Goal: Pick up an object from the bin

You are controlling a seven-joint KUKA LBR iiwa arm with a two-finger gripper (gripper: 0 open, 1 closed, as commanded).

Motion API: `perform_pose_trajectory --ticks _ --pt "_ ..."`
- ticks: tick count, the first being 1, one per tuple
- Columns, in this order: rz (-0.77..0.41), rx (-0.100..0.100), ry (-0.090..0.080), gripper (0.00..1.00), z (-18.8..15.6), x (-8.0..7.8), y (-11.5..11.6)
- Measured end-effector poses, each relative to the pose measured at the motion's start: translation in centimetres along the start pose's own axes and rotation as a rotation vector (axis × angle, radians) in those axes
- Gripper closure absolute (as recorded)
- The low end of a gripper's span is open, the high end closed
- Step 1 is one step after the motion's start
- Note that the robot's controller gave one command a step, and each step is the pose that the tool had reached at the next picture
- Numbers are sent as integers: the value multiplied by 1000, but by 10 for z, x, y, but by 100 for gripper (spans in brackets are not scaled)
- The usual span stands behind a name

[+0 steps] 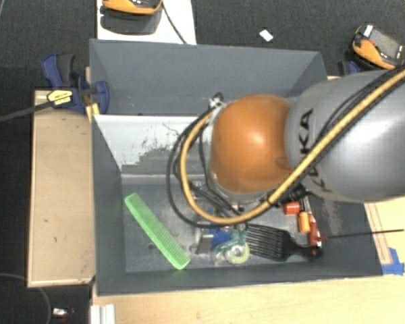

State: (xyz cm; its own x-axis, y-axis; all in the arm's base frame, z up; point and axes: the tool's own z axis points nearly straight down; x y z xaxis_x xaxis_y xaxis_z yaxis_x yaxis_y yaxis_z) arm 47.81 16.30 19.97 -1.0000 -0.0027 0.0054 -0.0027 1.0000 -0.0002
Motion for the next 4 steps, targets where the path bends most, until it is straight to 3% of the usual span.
perform_pose_trajectory --ticks 1,2,3,4 --pt "5 -2 -7 0 -3 -2 -1" --pt "37 -3 -13 0 83 -34 -80" --pt "-123 -3 -13 0 86 -36 -101" --pt "-112 -4 -16 0 69 -37 -102"
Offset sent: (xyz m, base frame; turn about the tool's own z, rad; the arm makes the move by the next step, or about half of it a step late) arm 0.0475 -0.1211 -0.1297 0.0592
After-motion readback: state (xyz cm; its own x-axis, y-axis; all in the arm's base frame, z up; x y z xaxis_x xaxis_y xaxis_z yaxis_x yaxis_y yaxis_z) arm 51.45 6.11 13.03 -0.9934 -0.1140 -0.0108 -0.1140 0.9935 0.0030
